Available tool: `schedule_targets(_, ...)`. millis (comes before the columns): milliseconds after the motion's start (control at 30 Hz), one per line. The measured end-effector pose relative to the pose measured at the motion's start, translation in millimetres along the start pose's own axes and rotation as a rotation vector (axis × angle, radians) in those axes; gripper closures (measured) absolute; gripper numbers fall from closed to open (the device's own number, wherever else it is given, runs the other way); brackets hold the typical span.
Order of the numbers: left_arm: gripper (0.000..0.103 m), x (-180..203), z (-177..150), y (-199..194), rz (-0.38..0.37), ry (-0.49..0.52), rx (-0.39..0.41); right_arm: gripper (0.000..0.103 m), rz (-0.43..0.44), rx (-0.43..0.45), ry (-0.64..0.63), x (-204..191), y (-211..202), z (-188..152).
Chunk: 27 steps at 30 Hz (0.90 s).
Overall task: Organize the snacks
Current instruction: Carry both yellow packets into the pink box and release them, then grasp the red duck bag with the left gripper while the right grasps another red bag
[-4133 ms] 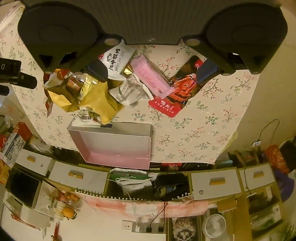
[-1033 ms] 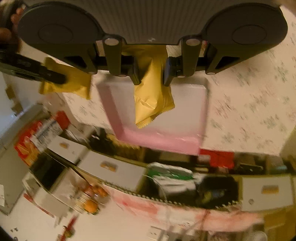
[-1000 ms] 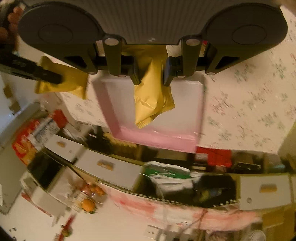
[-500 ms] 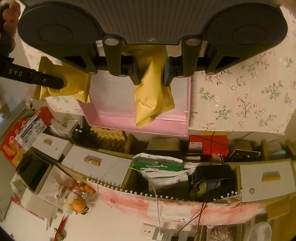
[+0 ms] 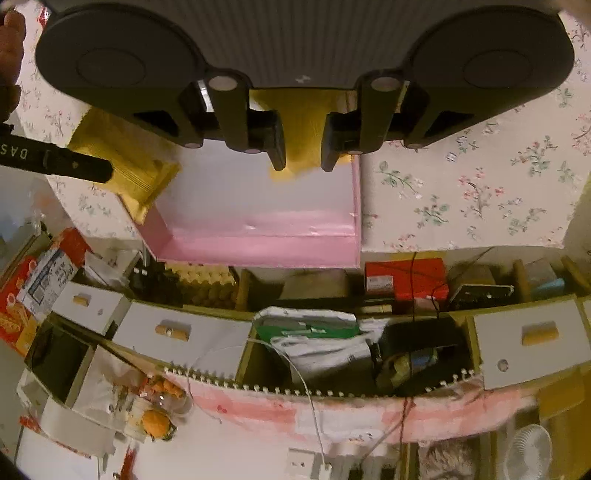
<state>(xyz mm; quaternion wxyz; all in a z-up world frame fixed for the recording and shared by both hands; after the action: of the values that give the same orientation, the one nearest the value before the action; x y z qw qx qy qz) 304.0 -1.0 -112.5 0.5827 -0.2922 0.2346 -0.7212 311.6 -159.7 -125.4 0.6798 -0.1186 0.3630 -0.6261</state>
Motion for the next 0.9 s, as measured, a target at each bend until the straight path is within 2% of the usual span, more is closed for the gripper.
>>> schedule_targets(167,0.078,-12,6,-21,0.000,-0.058,0.024,0.050,-0.024,0.027,0.014,10,-14,11)
schedule_targets(267,0.070,-17,4,-41,0.009,-0.085,0.032,0.050,-0.033,0.025,0.017,11,-24,15)
schedule_targets(433,0.051,-17,-12,-73,0.031,-0.048,0.006,0.047,-0.043,-0.011,0.032,9,-46,15)
schedule_targets(533,0.042,-19,-22,-93,0.049,-0.007,0.002,0.045,-0.071,-0.053,0.036,9,-58,4)
schedule_targets(633,0.037,-22,-38,-104,0.085,0.043,-0.035,0.041,-0.116,-0.121,0.035,10,-68,-14)
schedule_targets(733,0.035,-29,-58,-111,0.121,0.083,-0.077,0.039,-0.159,-0.164,0.043,10,-79,-29)
schedule_targets(800,0.034,-34,-72,-113,0.132,0.101,-0.110,0.032,-0.179,-0.185,0.063,11,-86,-39)
schedule_targets(900,0.034,-46,-92,-118,0.152,0.107,-0.148,0.031,-0.196,-0.208,0.082,11,-95,-54)
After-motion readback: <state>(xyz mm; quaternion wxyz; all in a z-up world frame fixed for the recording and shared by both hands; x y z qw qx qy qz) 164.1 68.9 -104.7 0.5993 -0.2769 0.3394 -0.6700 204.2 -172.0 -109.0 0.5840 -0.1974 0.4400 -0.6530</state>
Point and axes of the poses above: each gripper's, at about its wrist camera, not at the fingertips, and y roughly the way its jaws point, x to its right, z to its top, the point moved 10 cm from there along y, roughly the way its jaws point, and after that the axes turned 5 degrees about x, right-handed, at the moved point
